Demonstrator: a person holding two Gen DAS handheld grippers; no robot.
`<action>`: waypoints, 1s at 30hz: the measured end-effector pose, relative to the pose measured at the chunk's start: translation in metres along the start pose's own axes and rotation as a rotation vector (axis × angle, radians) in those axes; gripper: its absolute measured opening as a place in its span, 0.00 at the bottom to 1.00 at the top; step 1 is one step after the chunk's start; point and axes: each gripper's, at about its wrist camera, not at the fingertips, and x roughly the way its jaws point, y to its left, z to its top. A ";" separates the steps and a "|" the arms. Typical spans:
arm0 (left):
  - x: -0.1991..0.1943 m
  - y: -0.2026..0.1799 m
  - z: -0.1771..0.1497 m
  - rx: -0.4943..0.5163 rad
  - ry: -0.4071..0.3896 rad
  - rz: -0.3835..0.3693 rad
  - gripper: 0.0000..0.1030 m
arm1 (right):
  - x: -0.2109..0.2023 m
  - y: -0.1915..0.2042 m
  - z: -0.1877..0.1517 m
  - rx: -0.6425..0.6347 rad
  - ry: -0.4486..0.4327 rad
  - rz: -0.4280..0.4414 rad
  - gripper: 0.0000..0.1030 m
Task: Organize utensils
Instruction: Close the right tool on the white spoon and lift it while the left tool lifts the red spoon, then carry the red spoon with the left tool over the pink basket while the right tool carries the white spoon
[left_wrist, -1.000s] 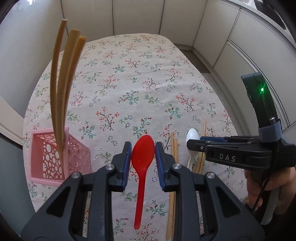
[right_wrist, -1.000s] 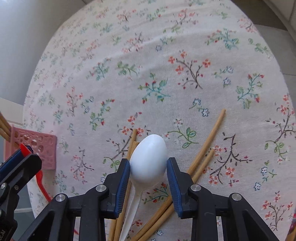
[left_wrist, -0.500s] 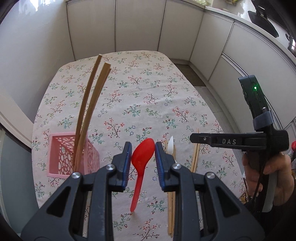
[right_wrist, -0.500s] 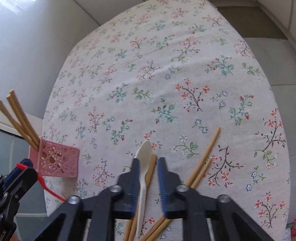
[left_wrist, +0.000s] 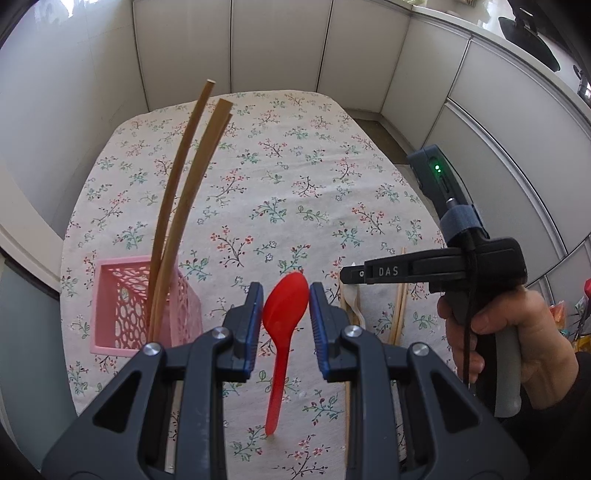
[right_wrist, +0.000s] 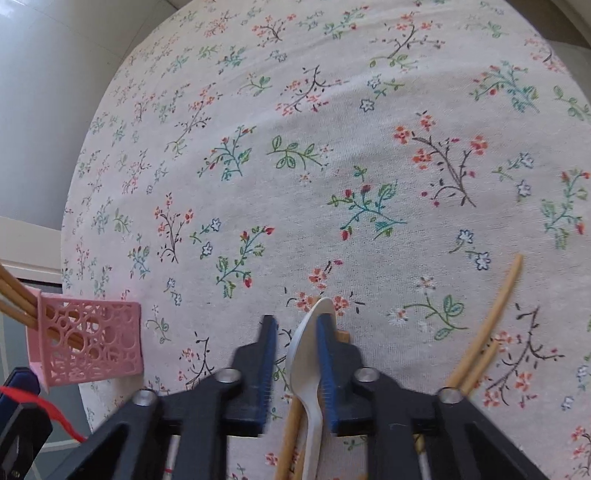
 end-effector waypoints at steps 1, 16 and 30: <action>-0.001 0.000 0.000 -0.001 -0.002 -0.001 0.26 | -0.001 -0.002 -0.001 0.009 -0.003 0.011 0.07; -0.085 0.006 0.007 -0.041 -0.236 -0.068 0.03 | -0.100 0.035 -0.031 -0.092 -0.276 0.162 0.03; 0.049 0.000 -0.022 -0.132 0.195 -0.033 0.30 | -0.098 0.013 -0.031 -0.088 -0.232 0.094 0.03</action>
